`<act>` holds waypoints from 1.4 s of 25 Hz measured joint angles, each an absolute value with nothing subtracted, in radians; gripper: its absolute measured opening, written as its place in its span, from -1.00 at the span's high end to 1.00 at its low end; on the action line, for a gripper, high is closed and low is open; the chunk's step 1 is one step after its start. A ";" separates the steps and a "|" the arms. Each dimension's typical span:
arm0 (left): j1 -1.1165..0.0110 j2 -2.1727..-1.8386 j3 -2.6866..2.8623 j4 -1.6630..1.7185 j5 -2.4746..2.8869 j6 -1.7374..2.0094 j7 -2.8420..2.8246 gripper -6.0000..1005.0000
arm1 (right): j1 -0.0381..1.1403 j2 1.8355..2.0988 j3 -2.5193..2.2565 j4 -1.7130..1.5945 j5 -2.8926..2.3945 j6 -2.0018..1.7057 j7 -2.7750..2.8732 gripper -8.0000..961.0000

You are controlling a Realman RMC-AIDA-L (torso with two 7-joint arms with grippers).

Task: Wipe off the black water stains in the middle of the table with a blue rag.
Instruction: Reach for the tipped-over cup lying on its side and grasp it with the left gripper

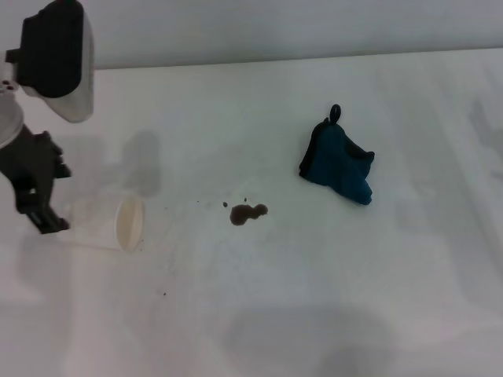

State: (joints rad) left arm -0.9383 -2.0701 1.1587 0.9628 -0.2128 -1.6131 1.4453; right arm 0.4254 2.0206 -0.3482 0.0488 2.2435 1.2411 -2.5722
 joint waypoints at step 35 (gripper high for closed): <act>-0.868 -2.069 1.152 0.764 -0.438 -1.367 1.676 -0.70 | 0.405 2.021 -0.360 0.074 2.238 1.302 -2.528 -0.81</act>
State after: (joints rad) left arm -0.8683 -2.0693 1.1521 0.7642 -0.4382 -1.3667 1.6760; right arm 0.4047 2.0211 -0.3604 0.0738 2.2381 1.3025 -2.5280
